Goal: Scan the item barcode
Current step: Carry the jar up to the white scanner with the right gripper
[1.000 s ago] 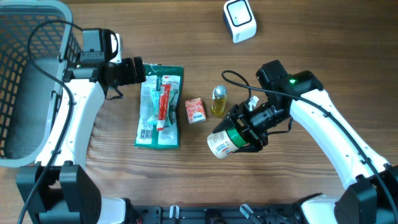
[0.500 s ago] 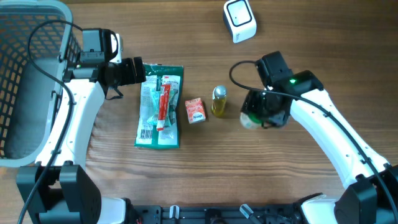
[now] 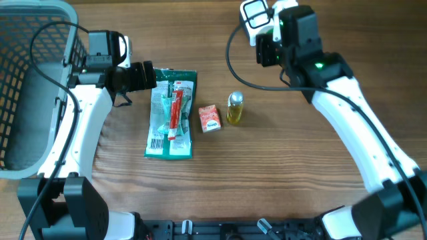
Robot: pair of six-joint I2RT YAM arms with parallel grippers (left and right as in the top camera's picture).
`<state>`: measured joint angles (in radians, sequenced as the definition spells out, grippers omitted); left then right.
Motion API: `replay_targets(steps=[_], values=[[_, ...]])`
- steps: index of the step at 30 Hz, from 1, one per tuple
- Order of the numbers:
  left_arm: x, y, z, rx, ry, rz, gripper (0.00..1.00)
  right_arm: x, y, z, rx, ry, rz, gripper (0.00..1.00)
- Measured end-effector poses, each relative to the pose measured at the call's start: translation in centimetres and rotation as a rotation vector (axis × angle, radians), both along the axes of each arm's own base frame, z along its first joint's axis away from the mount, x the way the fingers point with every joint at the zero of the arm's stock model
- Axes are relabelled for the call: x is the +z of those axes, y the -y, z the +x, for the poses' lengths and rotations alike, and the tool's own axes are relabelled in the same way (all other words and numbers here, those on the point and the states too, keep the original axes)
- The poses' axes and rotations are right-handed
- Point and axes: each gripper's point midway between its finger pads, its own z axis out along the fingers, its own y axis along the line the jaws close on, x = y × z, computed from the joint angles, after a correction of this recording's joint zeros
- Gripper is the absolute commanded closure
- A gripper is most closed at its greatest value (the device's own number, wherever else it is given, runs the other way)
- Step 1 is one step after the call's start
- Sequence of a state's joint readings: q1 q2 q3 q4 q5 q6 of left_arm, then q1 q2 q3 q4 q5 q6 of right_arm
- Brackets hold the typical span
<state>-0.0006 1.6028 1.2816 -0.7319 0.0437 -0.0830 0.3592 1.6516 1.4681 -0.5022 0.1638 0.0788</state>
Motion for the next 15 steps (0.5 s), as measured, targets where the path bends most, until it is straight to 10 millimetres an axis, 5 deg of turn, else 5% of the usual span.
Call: replay_targets(steps=[10, 15], values=[[0.0, 0.0, 0.0, 0.0, 0.0, 0.0, 0.0, -5.4, -2.4, 10.9, 0.076, 0.293, -0.166, 0.96], [0.0, 0.0, 0.0, 0.0, -0.001, 0.0, 0.0, -5.9, 0.2, 14.7, -0.012, 0.443, -0.091, 0.96]])
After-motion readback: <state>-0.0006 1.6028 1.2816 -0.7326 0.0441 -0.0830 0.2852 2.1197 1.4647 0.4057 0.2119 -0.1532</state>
